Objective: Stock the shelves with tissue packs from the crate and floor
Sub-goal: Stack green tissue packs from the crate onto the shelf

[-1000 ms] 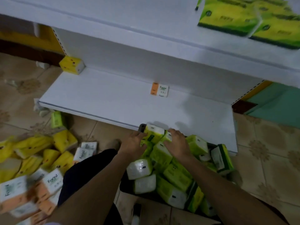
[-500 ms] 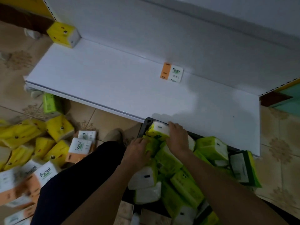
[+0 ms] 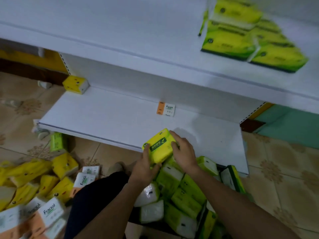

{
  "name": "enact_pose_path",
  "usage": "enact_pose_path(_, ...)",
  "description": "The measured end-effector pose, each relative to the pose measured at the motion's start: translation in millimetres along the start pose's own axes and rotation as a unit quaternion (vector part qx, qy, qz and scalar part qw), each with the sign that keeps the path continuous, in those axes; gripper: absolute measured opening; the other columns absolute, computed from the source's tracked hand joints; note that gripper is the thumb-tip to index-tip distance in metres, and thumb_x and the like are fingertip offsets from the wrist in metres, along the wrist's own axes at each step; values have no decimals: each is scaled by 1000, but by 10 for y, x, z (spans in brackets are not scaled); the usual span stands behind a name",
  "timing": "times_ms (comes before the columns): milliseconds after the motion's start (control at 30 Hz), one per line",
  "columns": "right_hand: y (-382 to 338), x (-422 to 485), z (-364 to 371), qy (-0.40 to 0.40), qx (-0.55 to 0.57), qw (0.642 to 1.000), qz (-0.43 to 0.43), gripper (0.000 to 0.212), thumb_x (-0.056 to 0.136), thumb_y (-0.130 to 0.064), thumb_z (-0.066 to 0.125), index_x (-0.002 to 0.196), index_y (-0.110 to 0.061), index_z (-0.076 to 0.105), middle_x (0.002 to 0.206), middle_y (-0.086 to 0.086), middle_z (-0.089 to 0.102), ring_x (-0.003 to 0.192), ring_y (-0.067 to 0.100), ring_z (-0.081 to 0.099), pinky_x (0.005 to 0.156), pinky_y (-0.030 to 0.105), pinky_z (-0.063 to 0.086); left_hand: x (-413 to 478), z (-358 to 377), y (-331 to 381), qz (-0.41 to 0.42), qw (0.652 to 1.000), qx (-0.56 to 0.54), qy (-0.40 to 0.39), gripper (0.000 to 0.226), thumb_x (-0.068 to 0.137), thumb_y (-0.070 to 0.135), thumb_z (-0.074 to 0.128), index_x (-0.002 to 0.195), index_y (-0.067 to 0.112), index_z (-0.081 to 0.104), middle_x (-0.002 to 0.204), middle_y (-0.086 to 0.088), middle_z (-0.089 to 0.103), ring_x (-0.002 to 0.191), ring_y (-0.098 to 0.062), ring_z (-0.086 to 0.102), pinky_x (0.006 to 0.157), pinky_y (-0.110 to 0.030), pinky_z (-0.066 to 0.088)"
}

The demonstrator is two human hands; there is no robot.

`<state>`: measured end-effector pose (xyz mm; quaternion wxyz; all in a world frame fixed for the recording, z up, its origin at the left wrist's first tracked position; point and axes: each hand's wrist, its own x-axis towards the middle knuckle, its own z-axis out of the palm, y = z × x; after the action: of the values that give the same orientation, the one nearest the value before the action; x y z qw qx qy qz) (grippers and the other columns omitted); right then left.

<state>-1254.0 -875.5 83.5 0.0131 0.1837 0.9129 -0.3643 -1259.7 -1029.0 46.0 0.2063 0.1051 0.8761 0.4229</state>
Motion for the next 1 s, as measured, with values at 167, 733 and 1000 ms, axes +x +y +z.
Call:
enact_pose_path(167,-578,-296,-559,61,54,992,-99,66,85,-28,65,143,-32,34,140,-2,47,127,16,45,97,25,37,-273,-639,524,118,985,24,124,60,85,20,59,139,8,35,129,-22,45,115,-37,50,90,-33,40)
enact_pose_path(733,-1379,-704,-2096,208,1,960,-187,61,87,-34,64,142,-28,38,141,0,47,129,23,37,102,31,34,-589,-1679,2338,312,918,19,244,36,81,15,69,113,10,54,106,-11,60,84,-22,62,76,-37,51)
enact_pose_path(1000,-1151,-78,-2584,229,38,969,-84,61,84,-33,67,140,-26,42,135,9,51,126,30,42,93,30,38,-1,-1534,2791,358,914,48,187,29,88,15,59,116,12,56,111,-8,63,89,-19,63,82,-38,51)
